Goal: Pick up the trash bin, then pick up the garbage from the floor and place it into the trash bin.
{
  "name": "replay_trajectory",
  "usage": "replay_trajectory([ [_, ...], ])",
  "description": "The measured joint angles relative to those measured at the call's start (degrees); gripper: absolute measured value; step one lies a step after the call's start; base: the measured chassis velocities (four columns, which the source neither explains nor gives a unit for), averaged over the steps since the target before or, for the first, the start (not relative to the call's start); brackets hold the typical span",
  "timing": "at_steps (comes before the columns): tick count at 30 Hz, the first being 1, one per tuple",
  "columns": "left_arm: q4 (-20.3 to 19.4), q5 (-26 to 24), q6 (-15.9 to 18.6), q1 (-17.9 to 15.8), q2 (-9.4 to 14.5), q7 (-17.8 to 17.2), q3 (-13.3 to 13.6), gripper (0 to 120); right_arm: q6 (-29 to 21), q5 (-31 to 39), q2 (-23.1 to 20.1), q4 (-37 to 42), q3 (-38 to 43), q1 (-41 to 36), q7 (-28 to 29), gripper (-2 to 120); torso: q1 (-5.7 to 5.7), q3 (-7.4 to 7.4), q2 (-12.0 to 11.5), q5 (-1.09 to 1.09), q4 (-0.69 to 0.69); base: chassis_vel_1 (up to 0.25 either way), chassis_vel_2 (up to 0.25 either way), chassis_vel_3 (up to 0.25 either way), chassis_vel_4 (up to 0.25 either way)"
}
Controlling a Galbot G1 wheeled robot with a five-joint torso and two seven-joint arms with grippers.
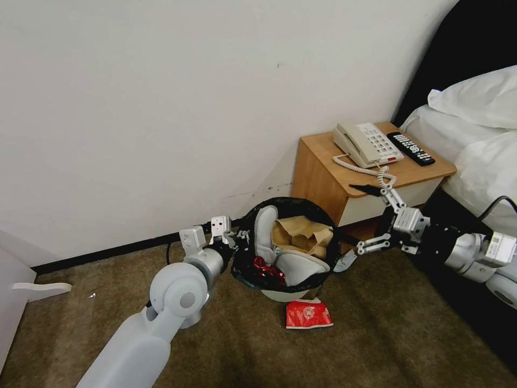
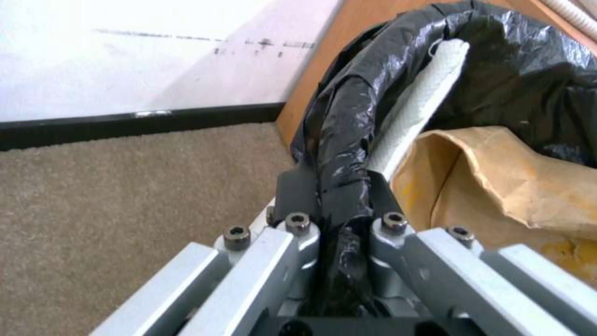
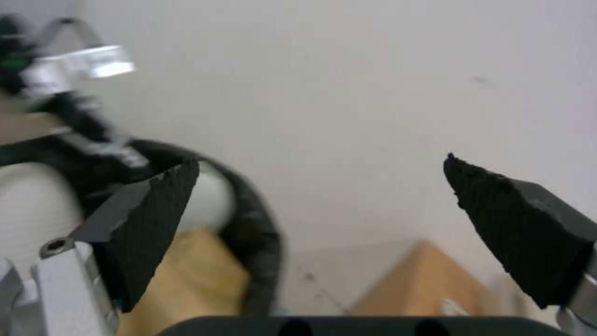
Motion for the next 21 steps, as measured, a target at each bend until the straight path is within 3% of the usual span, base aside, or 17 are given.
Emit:
replay_trajectory([
  [3,-0.48,-0.34,0.00,0.18,0.35,-0.09,-0.40,4,-2.43,0.53,1.33,0.74,0.56,-0.07,4.71,100,0.00,0.00,0.00,0.00,0.00,0.000,0.000,0.000,0.000],
  [5,-0.98,-0.74,-0.01,0.26,0.74,-0.25,-0.79,4,-6.86,1.52,2.69,1.22,0.78,-0.09,12.66,100,0.00,0.00,0.00,0.00,0.00,0.000,0.000,0.000,0.000],
  [6,-0.98,-0.74,-0.01,0.26,0.74,-0.25,-0.79,4,-6.86,1.52,2.69,1.22,0.78,-0.09,12.66,100,0.00,0.00,0.00,0.00,0.00,0.000,0.000,0.000,0.000],
  [8,-1.35,-1.05,-0.01,0.34,1.11,-0.31,-1.07,4,-10.87,2.06,3.62,1.38,0.79,-0.52,18.89,100,0.00,0.00,0.00,0.00,0.00,0.000,0.000,0.000,0.000],
  [11,-1.65,-1.31,-0.01,0.40,1.45,-0.35,-1.32,4,-12.75,2.21,4.34,1.38,0.90,-1.31,21.18,100,0.00,0.00,0.00,0.01,0.00,0.000,0.000,0.000,0.000],
  [21,-2.20,-1.75,-0.01,0.64,1.85,-0.37,-2.06,4,-12.72,0.72,5.58,1.86,0.81,-4.10,20.60,100,0.00,0.00,0.00,0.00,0.00,0.000,0.000,0.000,0.000],
])
